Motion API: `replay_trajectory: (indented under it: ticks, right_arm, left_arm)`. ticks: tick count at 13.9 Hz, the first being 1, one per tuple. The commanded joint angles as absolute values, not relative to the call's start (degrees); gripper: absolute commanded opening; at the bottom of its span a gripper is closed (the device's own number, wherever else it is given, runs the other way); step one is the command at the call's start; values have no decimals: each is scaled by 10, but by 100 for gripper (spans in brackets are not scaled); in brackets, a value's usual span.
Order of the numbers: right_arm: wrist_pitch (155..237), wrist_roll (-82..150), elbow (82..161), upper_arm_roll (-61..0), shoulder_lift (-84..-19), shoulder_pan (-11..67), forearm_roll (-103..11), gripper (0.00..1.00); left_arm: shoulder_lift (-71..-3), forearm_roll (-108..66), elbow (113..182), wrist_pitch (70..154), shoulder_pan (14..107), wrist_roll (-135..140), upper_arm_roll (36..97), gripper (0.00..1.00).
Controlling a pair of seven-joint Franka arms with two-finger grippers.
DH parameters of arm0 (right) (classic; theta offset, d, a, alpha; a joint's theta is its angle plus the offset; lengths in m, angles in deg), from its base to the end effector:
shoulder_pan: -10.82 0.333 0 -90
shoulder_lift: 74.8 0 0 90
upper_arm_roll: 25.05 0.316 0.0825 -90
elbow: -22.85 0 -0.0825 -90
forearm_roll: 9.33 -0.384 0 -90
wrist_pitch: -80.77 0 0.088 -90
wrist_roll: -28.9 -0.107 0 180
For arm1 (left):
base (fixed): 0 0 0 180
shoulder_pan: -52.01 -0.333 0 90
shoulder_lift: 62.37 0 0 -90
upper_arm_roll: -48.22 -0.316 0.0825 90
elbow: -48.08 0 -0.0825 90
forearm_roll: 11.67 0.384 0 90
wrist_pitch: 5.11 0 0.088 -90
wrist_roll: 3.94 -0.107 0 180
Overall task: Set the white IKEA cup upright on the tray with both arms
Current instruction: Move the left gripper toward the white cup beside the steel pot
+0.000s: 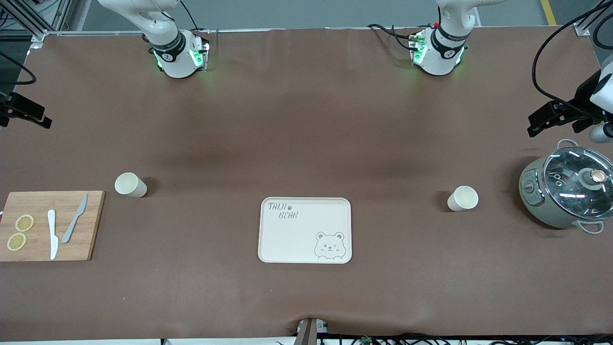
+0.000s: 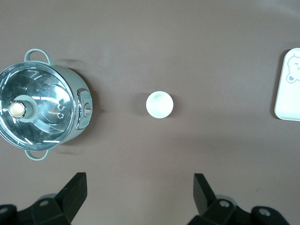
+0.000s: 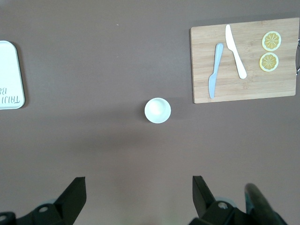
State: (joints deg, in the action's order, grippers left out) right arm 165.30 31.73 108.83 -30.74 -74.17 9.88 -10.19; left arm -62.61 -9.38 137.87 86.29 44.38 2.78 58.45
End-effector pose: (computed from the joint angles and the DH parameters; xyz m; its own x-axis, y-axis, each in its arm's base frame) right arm 0.5450 -0.0613 0.6431 0.9973 -0.0648 -0.0355 -0.0654 -0.9977 -0.0157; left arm 0.5556 -0.0213 0.6308 0.9968 0.0708 0.0367 0.0721 -0.9967 -0.0367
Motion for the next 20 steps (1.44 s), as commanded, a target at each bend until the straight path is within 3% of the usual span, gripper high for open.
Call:
replay_trajectory:
  ticks: [1, 13, 20]
  right_arm:
    - [1655, 322, 1089, -301, -744, 94, -103, 100]
    - [1654, 321, 1092, -301, -745, 95, -114, 100]
    - [1658, 321, 1087, -302, -739, 88, -130, 100]
  left_arm:
    - [-621, -107, 1363, 851, 439, 24, 586, 100]
    - [-575, -101, 1372, 859, 430, 23, 584, 100]
    - [-564, -101, 1426, 938, 419, 23, 584, 100]
